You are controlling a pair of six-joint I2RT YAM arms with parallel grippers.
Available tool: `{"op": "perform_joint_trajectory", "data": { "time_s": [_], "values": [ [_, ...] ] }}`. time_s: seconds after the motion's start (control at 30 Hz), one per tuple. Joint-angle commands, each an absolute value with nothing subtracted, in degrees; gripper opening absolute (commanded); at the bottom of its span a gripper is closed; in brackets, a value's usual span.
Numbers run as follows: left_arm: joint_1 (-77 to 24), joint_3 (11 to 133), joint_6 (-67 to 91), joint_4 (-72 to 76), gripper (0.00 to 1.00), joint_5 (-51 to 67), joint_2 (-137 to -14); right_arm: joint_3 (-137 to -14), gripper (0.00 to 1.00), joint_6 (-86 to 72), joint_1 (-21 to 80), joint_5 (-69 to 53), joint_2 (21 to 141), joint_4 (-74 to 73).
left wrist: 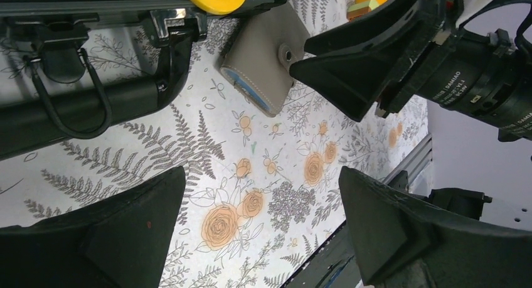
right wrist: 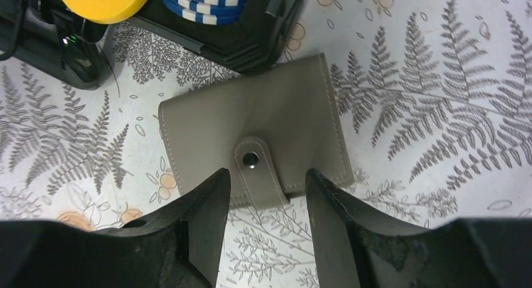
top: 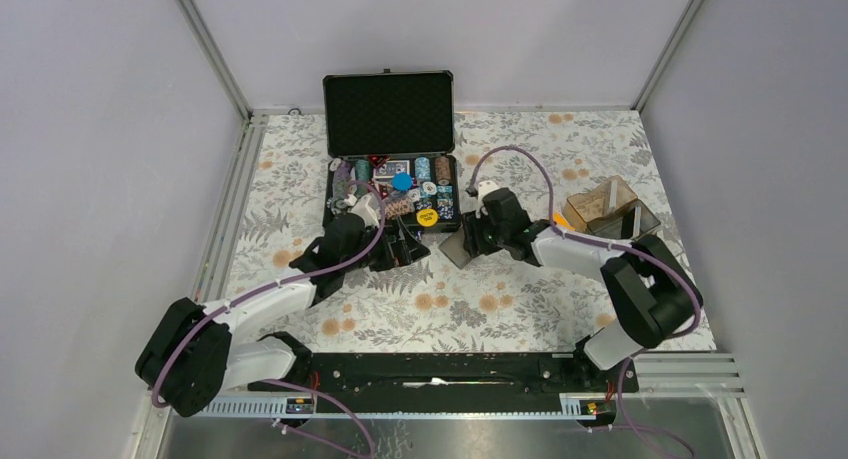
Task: Put the credit cards into the card holder
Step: Move the card holder to the center of the board.
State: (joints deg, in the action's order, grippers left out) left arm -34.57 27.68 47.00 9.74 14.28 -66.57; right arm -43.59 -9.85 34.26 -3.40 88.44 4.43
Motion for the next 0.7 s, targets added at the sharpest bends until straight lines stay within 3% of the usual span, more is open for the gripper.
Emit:
{"op": "perform_joint_trajectory", "data": {
  "time_s": [0.0, 0.3, 0.67],
  "values": [
    [-34.8, 27.3, 44.8, 8.7, 0.99, 12.1, -64.7, -48.2, 0.55, -6.1, 37.1, 1.5, 92.8, 2.9],
    [-34.8, 27.6, 42.8, 5.9, 0.99, 11.2, -63.8, -51.9, 0.5, -5.0, 41.2, 7.4, 99.3, -2.2],
    [-34.8, 25.8, 37.7, 6.4, 0.99, 12.6, -60.5, -46.9, 0.09, -9.6, 45.2, -3.5, 95.1, -0.8]
  ]
}}
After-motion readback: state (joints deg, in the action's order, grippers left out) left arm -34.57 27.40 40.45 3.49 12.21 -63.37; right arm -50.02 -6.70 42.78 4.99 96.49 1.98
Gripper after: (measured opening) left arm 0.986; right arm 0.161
